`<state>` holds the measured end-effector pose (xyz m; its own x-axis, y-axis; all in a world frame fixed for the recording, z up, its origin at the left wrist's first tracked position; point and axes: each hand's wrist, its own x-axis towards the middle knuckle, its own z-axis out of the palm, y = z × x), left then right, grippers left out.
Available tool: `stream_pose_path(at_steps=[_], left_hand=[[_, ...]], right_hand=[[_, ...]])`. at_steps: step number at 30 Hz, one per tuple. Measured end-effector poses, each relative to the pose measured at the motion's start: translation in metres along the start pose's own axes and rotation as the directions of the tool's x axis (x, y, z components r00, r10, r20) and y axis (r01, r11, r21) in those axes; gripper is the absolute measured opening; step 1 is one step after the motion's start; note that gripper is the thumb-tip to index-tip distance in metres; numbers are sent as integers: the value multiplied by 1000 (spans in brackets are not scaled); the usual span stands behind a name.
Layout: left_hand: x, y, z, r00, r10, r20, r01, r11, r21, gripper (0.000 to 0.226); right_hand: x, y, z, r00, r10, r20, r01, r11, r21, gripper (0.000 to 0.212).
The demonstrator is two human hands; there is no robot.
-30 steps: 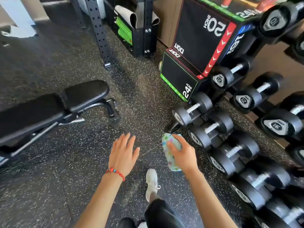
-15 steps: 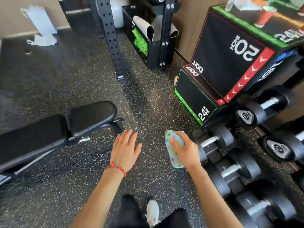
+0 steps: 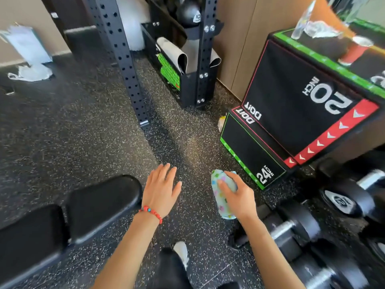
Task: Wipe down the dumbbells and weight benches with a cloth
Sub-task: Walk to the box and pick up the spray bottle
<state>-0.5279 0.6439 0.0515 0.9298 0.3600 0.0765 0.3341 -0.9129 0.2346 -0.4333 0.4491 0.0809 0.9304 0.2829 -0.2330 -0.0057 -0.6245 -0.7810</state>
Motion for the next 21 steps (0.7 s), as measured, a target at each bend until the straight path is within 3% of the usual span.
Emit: stream_pose_path(at_steps=[11,21], left_hand=[[152,-8,13,997,66,43,-66,998,10,44],[311,46,24,987,156,49,-157,987,21,47]], right_hand=[[139,-39,-2,998,23,-55,-22,1000,10,31],[281,-43,-51,993,42,-107,-34,996,80,30]])
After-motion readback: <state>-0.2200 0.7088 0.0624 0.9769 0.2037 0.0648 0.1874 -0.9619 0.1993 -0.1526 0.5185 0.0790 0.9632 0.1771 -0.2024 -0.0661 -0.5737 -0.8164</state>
